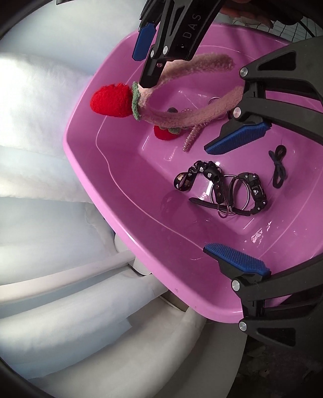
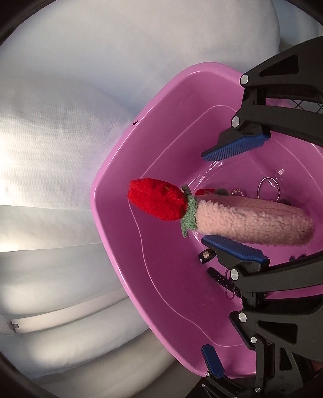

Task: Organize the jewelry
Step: 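Carry the strap and headband over the pink tub and open both tools, then withdraw both tools from the tub toward the hair clips and sloth pouch, then grasp the black hair clips with the left tool while the right tool grasps the sloth pouch, then carry the hair clips and sloth pouch over the pink tub and open both tools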

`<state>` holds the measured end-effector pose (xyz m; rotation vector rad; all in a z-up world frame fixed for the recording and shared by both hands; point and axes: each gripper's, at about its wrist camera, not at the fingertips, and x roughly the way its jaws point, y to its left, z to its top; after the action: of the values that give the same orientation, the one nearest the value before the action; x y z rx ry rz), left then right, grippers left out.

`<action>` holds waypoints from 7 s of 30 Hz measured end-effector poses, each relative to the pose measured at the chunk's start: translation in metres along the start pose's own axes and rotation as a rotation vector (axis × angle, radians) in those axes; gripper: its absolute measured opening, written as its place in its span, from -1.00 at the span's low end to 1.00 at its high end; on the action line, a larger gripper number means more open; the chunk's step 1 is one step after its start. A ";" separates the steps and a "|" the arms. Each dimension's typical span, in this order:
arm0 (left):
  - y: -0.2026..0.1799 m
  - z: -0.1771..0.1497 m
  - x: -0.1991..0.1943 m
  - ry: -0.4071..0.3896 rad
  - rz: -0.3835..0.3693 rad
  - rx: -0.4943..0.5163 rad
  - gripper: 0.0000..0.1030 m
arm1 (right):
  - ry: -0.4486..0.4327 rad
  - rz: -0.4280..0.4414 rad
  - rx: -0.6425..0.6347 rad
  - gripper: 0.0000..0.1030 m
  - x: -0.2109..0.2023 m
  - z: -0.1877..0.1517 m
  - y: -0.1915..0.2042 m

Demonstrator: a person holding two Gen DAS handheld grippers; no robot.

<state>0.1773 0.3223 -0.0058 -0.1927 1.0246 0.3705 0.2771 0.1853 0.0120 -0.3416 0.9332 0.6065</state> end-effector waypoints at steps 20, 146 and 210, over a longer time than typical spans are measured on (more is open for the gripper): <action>-0.013 -0.019 -0.026 -0.047 0.003 -0.005 0.46 | -0.065 0.015 0.028 0.18 -0.042 -0.025 -0.013; -0.348 -0.188 0.083 -0.118 -0.243 0.340 0.77 | -0.040 -0.301 0.521 0.29 -0.010 -0.352 -0.304; -0.245 -0.251 -0.195 -0.418 -0.088 0.024 -0.71 | -0.359 0.116 0.155 -0.03 -0.239 -0.345 -0.192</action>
<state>-0.0178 -0.0267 0.0304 -0.1308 0.6062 0.3017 0.0673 -0.2256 0.0206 -0.0355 0.6518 0.6714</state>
